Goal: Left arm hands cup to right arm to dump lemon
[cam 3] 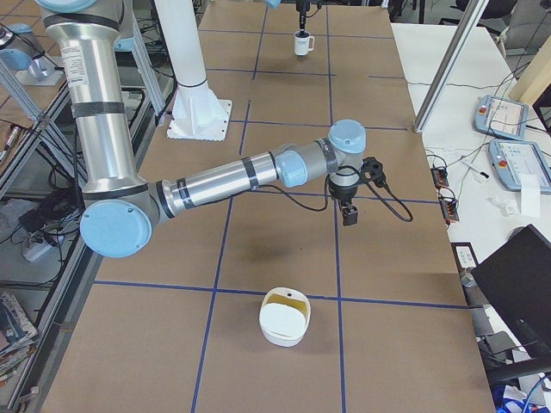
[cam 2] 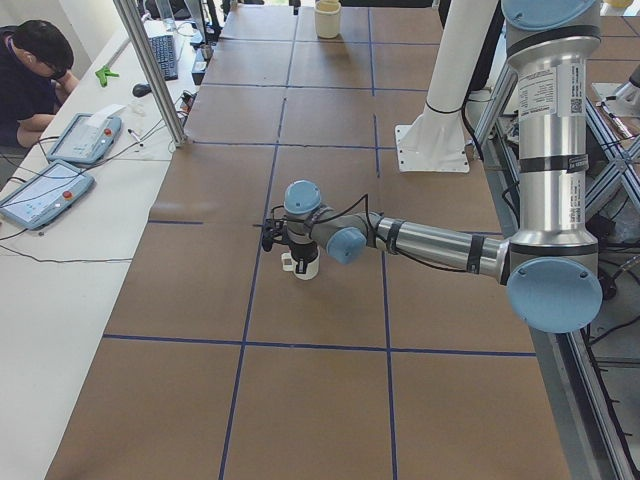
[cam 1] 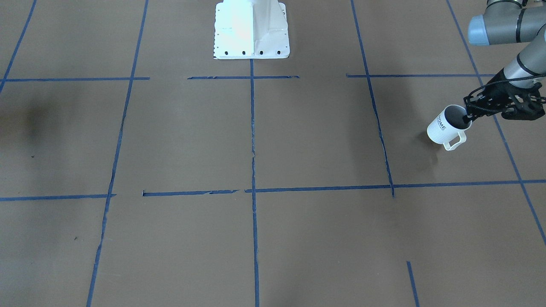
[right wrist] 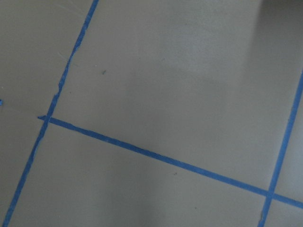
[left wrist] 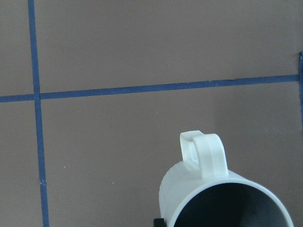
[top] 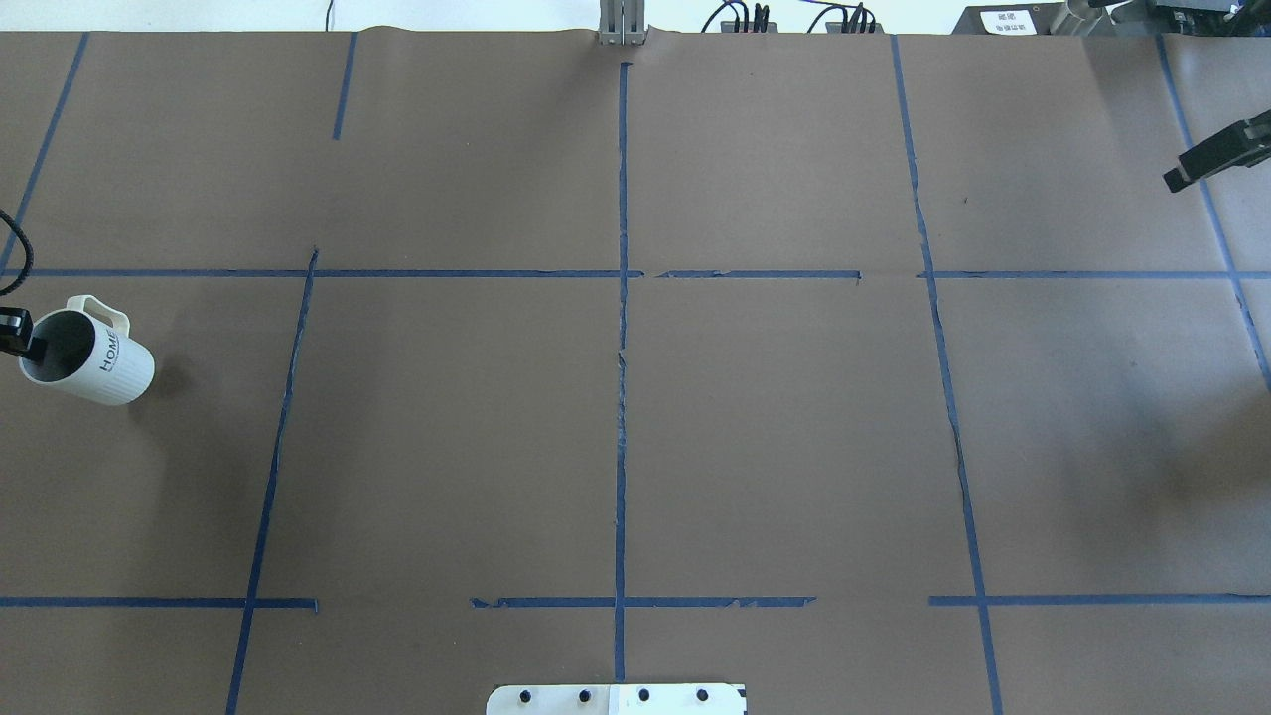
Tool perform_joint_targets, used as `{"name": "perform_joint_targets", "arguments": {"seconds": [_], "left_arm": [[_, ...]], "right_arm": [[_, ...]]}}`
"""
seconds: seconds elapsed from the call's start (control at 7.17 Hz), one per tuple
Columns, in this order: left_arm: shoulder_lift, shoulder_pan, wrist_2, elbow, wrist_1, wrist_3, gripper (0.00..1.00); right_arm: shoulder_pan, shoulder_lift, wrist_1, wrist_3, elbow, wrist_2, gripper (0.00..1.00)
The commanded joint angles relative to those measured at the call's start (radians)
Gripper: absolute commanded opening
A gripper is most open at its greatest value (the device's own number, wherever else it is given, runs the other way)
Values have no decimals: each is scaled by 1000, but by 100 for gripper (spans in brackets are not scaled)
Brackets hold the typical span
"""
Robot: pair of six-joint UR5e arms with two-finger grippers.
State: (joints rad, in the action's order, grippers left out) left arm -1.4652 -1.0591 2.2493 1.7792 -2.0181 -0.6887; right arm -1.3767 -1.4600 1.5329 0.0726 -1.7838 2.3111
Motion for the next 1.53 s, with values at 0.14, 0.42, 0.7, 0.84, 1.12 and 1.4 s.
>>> {"name": "perform_joint_targets", "arguments": {"seconds": [0.14, 0.42, 0.7, 0.84, 1.12, 1.4], "left_arm": [[-3, 17, 9, -3, 7, 5, 0], [5, 17, 7, -3, 7, 6, 0], [5, 17, 7, -4, 16, 37, 0], [2, 17, 6, -4, 42, 66, 0], [2, 16, 4, -6, 53, 93, 14], [0, 8, 4, -7, 52, 100, 100]], "right_arm": [[-13, -42, 9, -16, -28, 2, 100], [-15, -48, 9, -16, -28, 2, 100], [-15, -54, 4, -16, -28, 2, 100], [-15, -56, 4, -16, -28, 2, 100], [-15, -77, 3, -16, -51, 2, 100], [-18, -91, 13, -16, -57, 2, 100]]}}
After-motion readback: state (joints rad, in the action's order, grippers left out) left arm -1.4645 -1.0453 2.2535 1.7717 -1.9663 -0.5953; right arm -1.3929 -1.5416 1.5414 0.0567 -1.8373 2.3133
